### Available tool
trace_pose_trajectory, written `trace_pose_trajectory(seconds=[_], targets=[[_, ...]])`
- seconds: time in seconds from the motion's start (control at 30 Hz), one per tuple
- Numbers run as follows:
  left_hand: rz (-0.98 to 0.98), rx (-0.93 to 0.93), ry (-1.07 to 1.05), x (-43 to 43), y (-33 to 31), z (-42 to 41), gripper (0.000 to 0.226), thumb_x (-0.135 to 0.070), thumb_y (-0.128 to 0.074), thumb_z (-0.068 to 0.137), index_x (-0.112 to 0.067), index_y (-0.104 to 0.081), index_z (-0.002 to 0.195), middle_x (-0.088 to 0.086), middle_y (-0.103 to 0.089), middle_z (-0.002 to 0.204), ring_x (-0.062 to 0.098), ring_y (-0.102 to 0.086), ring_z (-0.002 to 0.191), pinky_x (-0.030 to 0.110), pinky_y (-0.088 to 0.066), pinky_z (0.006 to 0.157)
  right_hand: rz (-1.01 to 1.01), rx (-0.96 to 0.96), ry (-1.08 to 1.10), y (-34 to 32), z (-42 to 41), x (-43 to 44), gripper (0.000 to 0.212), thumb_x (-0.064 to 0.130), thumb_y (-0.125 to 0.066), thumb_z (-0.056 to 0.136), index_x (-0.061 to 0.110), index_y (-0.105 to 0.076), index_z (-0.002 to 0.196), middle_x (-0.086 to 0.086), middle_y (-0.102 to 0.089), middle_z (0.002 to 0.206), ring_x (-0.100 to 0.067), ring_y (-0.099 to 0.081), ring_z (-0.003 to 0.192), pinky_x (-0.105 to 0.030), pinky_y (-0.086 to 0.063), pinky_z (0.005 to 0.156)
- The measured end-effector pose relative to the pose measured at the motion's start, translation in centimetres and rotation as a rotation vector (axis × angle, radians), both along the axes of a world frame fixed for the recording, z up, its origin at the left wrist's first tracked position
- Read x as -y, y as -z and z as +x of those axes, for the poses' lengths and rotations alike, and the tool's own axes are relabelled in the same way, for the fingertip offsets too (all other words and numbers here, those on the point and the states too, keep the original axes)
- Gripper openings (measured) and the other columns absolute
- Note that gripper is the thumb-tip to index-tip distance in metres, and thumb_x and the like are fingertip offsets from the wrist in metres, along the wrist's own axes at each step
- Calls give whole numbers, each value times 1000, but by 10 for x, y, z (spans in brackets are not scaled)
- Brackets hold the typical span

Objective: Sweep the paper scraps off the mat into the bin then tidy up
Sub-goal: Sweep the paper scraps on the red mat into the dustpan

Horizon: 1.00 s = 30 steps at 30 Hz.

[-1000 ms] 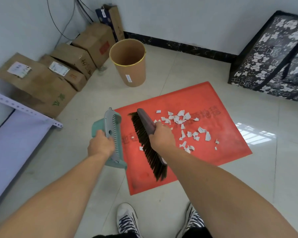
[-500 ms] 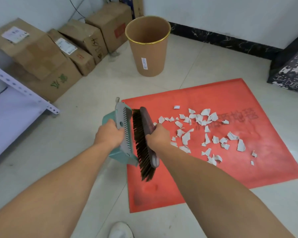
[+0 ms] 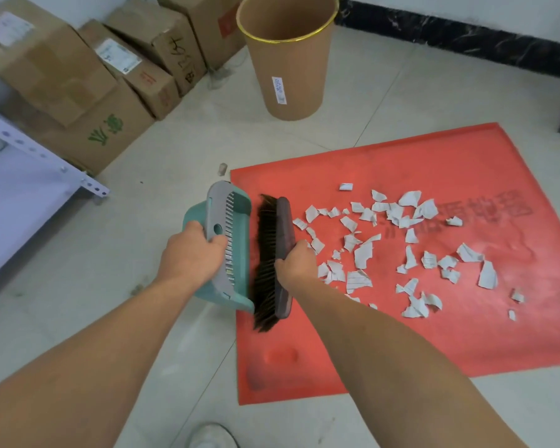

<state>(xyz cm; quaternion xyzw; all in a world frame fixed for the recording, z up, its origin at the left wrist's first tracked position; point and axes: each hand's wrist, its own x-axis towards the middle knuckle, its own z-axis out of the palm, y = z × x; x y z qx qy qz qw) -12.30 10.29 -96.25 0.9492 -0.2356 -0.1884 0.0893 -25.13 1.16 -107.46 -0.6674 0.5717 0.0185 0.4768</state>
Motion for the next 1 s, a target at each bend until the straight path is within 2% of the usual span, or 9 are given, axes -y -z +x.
trace_pose_trajectory(seconds=[0.07,0.17,0.33,0.47,0.63,0.77,0.87,0.93,1.0], targets=[[-7,19,18,4,0,-4,27,-40,-47,86,-15,-54,97,8,-60,88,27,-59,78,35,-49,66,14,-31,5,4,-8,8,41,21,-62,89,4,-44,122,-15,-51,120,-33,-56,103,-35,-46,72],[-18,14,30,10,-1,-14,22,-38,-49,85,-17,-52,88,3,-57,80,19,-53,67,30,-36,54,10,-44,-21,4,-23,13,40,23,-61,89,7,-43,121,-12,-52,117,-25,-53,88,-27,-41,59],[4,-10,26,21,-4,-16,24,-40,-51,85,-17,-53,89,5,-57,84,27,-54,76,32,-38,61,-151,-128,-46,-7,-57,36,41,20,-58,88,3,-41,120,-19,-49,122,-38,-54,108,-40,-45,82],[14,-15,27,22,-5,-18,26,-40,-51,85,-16,-54,94,3,-54,81,26,-53,76,31,-36,59,-239,-45,-66,-14,-79,43,35,19,-56,88,1,-42,114,-18,-47,116,-37,-54,100,-41,-44,78],[61,-35,66,30,-8,-25,27,-40,-52,85,-16,-53,97,0,-50,77,21,-50,69,30,-35,57,-180,53,-165,-18,-66,26,32,28,-63,84,6,-49,104,-12,-57,102,-25,-51,80,-31,-35,64],[63,-59,84,36,-8,-27,23,-39,-54,87,-18,-52,97,-4,-47,73,13,-45,61,27,-32,51,-97,33,-218,-9,-44,7,39,29,-65,85,6,-49,110,-14,-57,107,-29,-57,91,-33,-40,66],[56,-63,79,35,-7,-27,23,-39,-54,87,-19,-52,97,-6,-44,70,9,-43,58,25,-30,48,-84,-29,-152,-4,-43,0,44,26,-64,88,3,-44,120,-16,-51,119,-34,-56,104,-36,-44,78],[63,-59,79,35,-7,-27,25,-40,-54,86,-18,-52,99,-5,-45,71,14,-47,61,28,-34,52,-143,-96,-123,-4,-53,8,46,24,-63,88,2,-42,123,-17,-48,122,-35,-55,109,-38,-45,83],[80,-57,84,35,-7,-27,30,-41,-53,85,-17,-54,102,-1,-51,79,22,-54,71,30,-41,62,-207,-128,-82,-5,-66,23,44,22,-62,87,3,-41,121,-17,-47,122,-37,-55,108,-40,-45,83]])
